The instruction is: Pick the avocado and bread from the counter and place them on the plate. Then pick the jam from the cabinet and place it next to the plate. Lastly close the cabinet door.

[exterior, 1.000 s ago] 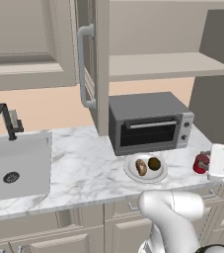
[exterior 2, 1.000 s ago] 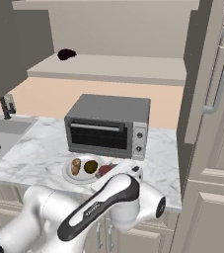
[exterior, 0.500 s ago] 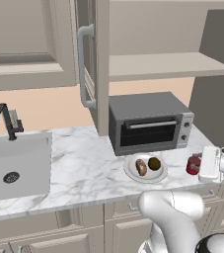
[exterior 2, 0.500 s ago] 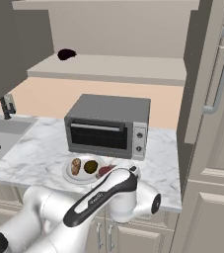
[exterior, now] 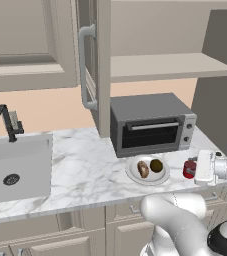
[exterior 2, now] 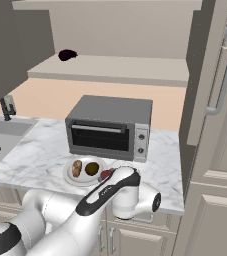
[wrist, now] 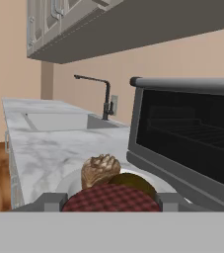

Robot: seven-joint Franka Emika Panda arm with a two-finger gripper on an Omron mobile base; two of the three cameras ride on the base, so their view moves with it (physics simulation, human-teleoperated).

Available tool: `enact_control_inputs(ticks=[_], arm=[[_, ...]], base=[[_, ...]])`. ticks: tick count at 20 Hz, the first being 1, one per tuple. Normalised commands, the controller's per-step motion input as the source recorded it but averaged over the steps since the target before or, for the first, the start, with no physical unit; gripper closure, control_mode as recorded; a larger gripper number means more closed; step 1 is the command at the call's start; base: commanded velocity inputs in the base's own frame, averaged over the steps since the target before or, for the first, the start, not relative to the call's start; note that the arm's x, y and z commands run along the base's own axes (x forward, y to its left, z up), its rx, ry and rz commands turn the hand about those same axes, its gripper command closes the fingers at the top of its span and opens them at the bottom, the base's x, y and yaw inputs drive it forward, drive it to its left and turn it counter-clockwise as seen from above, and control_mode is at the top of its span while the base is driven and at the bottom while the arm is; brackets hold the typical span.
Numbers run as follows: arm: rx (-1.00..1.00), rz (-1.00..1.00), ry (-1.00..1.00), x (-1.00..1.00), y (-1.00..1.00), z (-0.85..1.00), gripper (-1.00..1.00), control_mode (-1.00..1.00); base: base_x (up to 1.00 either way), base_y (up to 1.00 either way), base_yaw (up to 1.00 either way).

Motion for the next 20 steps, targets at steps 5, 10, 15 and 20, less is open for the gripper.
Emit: enact_control_inputs(ticks=[5, 10, 15, 20], arm=[[0.0, 0.05, 0.05, 0.23, 0.0, -0.15, 1.0, -1.0], [0.0, 0.05, 0.04, 0.25, 0.0, -0.14, 1.0, -1.0], [0.0, 0.07, 0.03, 0.23, 0.0, -0.18, 1.0, -1.0], [0.0, 0.09, 0.03, 0.23, 0.0, -0.22, 1.0, -1.0]], base=[[0.0, 0.0, 0.0], [0.0, 0.0, 0.0], [0.0, 0.0, 0.0], [0.0, 0.0, 0.0]])
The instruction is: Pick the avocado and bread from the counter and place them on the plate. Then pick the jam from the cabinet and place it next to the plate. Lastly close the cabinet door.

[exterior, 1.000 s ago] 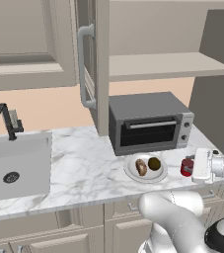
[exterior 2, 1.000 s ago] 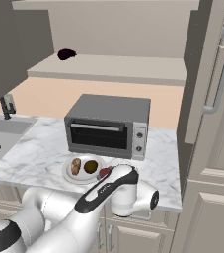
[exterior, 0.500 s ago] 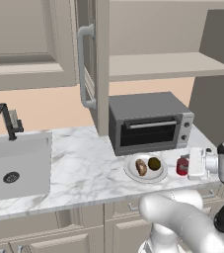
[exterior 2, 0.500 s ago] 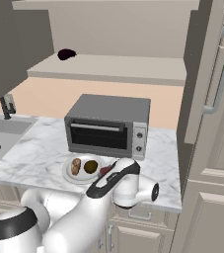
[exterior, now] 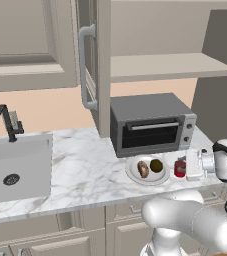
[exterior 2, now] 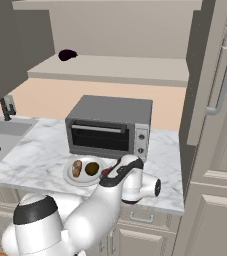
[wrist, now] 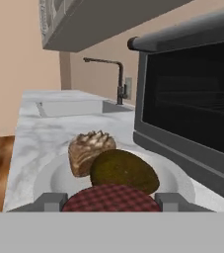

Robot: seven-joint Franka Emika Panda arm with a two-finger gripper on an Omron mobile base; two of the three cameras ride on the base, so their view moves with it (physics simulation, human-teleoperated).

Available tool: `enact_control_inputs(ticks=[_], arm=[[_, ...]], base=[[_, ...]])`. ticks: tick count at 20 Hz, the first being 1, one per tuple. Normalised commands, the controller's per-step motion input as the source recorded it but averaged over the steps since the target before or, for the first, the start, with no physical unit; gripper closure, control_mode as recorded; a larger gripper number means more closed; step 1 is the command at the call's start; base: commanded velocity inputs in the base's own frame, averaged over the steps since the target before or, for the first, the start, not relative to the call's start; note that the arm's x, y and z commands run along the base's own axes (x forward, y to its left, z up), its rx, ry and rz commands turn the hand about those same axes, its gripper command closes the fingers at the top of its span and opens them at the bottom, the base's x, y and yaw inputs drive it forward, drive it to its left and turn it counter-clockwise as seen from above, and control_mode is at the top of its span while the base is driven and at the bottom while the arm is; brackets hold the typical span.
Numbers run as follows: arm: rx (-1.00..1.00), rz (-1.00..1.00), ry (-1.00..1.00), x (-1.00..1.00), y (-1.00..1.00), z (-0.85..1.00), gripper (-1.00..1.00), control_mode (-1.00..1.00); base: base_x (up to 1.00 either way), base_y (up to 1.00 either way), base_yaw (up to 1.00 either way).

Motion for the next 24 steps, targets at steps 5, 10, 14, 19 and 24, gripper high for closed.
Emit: enact_control_inputs(ticks=[5, 10, 14, 19, 24], arm=[[0.0, 0.09, 0.01, 0.19, -0.04, -0.24, 1.0, -1.0], [0.0, 0.11, 0.0, 0.12, -0.12, -0.28, 1.0, -1.0], [0.0, 0.11, 0.0, 0.12, -0.14, -0.27, 1.0, -1.0], [0.0, 0.11, 0.0, 0.13, -0.13, -0.26, 1.0, -1.0], [0.0, 0.11, 0.0, 0.01, -0.12, -0.21, -1.0, -1.0]], base=[[0.0, 0.0, 0.0], [0.0, 0.0, 0.0], [0.0, 0.0, 0.0], [0.0, 0.0, 0.0], [0.0, 0.0, 0.0]])
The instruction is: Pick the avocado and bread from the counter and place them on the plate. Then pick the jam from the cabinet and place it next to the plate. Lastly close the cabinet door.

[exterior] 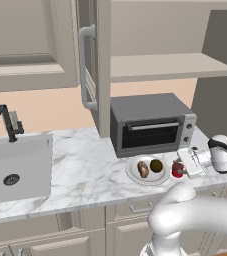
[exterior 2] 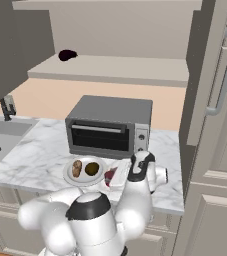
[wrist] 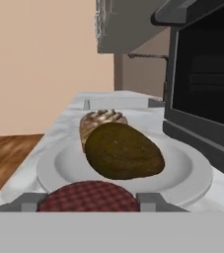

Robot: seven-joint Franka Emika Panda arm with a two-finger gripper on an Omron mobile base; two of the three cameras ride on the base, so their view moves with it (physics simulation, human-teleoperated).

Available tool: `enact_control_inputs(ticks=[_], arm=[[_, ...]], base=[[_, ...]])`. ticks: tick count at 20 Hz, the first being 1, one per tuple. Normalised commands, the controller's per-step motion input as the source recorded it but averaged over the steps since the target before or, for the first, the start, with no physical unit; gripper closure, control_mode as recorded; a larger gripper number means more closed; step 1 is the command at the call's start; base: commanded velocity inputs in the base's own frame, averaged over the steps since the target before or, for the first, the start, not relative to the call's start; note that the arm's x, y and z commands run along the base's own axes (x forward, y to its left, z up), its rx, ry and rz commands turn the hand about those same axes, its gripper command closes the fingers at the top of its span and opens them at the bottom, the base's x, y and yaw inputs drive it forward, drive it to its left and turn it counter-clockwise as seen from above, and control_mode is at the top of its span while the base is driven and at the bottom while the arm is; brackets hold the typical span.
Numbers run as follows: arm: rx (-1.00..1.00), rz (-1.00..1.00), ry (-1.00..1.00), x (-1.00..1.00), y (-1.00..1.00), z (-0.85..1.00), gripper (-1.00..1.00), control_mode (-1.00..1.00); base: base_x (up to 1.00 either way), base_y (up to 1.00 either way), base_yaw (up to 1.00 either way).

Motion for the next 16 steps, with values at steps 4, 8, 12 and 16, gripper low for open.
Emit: enact_control_inputs(ticks=[4, 8, 12, 16], arm=[[0.0, 0.11, 0.0, 0.0, -0.19, -0.11, -1.0, -1.0], [0.0, 0.12, 0.0, 0.0, -0.18, -0.14, -1.0, -1.0], [0.0, 0.11, 0.0, 0.0, -0.15, -0.13, -1.0, -1.0], [0.04, 0.05, -0.07, -0.06, -0.06, 0.25, -1.0, -1.0]], base=[[0.0, 0.0, 0.0], [0.0, 0.0, 0.0], [0.0, 0.0, 0.0], [0.0, 0.0, 0.0]])
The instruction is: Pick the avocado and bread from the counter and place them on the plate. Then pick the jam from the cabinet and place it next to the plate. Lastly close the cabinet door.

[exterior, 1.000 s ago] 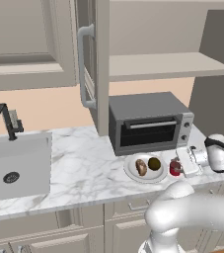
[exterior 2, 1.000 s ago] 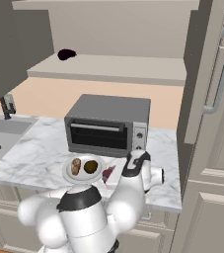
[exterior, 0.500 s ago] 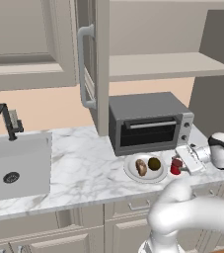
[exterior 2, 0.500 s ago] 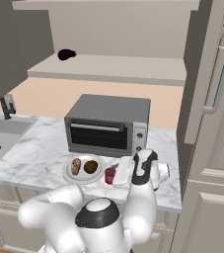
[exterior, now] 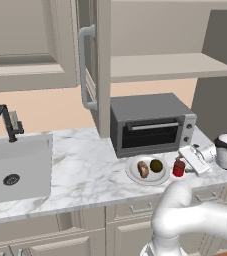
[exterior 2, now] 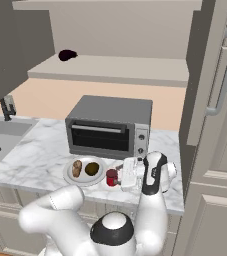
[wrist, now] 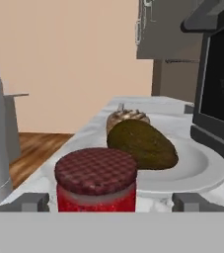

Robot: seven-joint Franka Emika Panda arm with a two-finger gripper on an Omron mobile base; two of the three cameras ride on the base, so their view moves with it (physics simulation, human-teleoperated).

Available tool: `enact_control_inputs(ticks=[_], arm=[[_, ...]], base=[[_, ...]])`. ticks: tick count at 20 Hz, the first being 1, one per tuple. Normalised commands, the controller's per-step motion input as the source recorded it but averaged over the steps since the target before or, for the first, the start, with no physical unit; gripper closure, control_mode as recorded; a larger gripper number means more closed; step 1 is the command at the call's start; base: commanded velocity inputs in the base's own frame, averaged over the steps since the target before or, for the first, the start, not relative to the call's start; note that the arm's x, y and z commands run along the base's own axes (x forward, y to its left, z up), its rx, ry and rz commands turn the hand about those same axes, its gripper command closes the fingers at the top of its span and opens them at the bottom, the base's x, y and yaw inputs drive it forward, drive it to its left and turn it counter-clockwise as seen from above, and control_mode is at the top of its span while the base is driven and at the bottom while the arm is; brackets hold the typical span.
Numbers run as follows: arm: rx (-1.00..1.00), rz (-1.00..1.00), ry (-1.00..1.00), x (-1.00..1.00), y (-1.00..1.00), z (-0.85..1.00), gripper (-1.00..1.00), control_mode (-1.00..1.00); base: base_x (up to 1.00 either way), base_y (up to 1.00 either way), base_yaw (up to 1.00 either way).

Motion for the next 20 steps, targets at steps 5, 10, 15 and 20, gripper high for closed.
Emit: enact_control_inputs(ticks=[5, 10, 15, 20], arm=[[0.01, -0.04, -0.16, -0.13, 0.01, 0.47, -1.0, -1.0], [0.0, -0.1, -0.18, -0.13, 0.11, 0.32, -1.0, -1.0], [0.0, -0.18, -0.27, -0.29, 0.19, 0.43, -1.0, -1.0], [0.0, -0.21, -0.27, -0.35, 0.1, 0.48, -1.0, -1.0]], base=[[0.0, 0.0, 0.0], [0.0, 0.0, 0.0], [0.0, 0.0, 0.0], [0.0, 0.0, 0.0]])
